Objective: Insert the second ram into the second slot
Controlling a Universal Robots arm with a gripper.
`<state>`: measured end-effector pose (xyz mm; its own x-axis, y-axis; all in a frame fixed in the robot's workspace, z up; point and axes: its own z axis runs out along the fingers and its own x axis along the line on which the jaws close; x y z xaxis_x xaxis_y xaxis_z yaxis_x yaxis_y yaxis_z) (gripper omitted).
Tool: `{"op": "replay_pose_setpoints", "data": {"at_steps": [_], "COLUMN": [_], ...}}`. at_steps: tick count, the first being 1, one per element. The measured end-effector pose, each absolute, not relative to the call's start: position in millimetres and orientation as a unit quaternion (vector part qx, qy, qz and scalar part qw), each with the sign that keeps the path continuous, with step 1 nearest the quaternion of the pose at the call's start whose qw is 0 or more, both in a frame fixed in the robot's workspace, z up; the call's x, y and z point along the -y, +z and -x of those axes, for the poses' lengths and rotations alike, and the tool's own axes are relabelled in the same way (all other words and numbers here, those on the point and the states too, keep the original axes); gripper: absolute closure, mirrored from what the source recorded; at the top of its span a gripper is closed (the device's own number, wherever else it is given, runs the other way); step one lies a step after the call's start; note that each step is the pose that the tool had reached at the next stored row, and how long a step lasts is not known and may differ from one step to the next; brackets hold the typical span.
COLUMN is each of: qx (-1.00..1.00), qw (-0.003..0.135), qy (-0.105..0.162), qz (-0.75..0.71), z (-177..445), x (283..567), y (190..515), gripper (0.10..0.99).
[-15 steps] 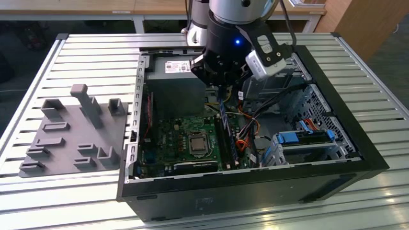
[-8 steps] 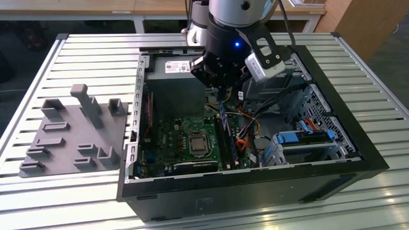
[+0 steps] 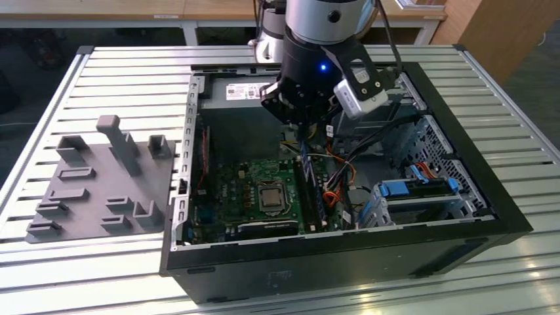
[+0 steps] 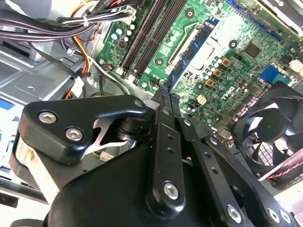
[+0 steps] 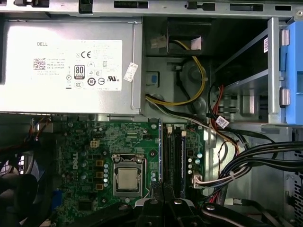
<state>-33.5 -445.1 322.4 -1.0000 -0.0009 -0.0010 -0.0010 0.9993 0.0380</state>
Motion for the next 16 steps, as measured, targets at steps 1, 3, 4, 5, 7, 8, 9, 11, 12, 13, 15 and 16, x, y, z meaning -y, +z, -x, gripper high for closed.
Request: {"op": "replay_pose_setpoints", "data": {"at_steps": [1, 3, 4, 5, 7, 8, 9, 11, 12, 13, 15, 16], "qx": [-1.000, -1.000, -1.000, -1.000, -1.000, -1.000, -1.000, -1.000, -1.000, -1.000, -1.000, -1.000], "qw": [0.000, 0.000, 0.000, 0.000, 0.001, 0.001, 0.000, 0.001, 0.001, 0.001, 0.001, 0.001], "qy": [0.019, 0.019, 0.019, 0.019, 0.019, 0.018, 0.018, 0.018, 0.019, 0.019, 0.019, 0.019], "qz": [0.000, 0.000, 0.000, 0.000, 0.000, 0.000, 0.000, 0.000, 0.000, 0.000, 0.000, 0.000], "z": [33.5, 33.5, 33.5, 33.5, 33.6, 33.6, 33.5, 33.5, 33.5, 33.5, 33.6, 33.5], "x": [445.1, 445.1, 445.1, 445.1, 445.5, 445.7, 446.3, 447.9, 448.6, 449.2, 449.9, 450.0], "y": [322.1, 322.1, 322.0, 321.9, 321.5, 321.3, 321.1, 320.1, 319.4, 318.4, 315.8, 314.4], "gripper": [0.973, 0.973, 0.973, 0.973, 0.973, 0.973, 0.973, 0.973, 0.973, 0.973, 0.973, 0.973]}}
